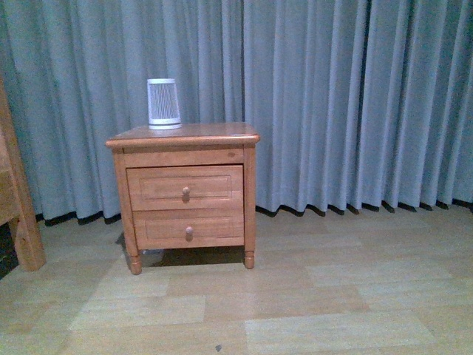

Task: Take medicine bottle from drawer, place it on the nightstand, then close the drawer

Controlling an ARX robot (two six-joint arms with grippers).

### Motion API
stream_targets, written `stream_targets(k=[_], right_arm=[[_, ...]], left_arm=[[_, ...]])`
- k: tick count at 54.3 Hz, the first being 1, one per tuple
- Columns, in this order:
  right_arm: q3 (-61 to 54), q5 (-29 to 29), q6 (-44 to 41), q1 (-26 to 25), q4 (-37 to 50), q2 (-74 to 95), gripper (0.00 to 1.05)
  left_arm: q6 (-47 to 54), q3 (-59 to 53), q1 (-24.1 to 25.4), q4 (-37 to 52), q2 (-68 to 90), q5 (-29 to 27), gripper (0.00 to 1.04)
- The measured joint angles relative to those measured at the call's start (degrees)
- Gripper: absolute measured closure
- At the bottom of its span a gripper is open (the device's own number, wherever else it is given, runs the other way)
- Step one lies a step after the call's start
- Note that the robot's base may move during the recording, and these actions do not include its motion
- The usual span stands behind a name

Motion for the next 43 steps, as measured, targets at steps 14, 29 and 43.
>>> stream_targets(k=[14,29,43], right_arm=[[0.0,0.02,0.0,0.0,0.0,0.0,0.07],[0.0,0.0,0.0,0.0,0.0,0.0,0.07],[0.0,0.07,0.02,0.0,0.0,0.0,0.07]], left_arm=[[-0.02,0.0,0.0,0.0,0.0,0.0,0.07],[-0.02,0.0,0.0,0.0,0.0,0.02,0.07],[0.0,0.0,0.0,0.0,0.0,0.07,0.07]])
